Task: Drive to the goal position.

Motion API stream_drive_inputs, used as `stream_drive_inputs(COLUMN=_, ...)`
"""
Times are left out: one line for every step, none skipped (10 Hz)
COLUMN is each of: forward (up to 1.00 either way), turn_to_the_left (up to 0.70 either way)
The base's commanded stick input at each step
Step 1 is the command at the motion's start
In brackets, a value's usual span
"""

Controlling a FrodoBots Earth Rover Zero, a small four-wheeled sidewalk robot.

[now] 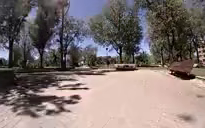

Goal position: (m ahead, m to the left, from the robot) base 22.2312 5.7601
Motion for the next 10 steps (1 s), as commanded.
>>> stream_drive_inputs(forward=0.7, turn_to_the_left=0.01)
stream_drive_inputs(forward=0.7, turn_to_the_left=0.01)
stream_drive_inputs(forward=0.7, turn_to_the_left=0.01)
stream_drive_inputs(forward=0.7, turn_to_the_left=0.01)
stream_drive_inputs(forward=0.7, turn_to_the_left=0.01)
stream_drive_inputs(forward=0.7, turn_to_the_left=0.01)
stream_drive_inputs(forward=0.7, turn_to_the_left=0.01)
stream_drive_inputs(forward=0.7, turn_to_the_left=0.01)
stream_drive_inputs(forward=0.7, turn_to_the_left=0.01)
stream_drive_inputs(forward=0.7, turn_to_the_left=0.01)
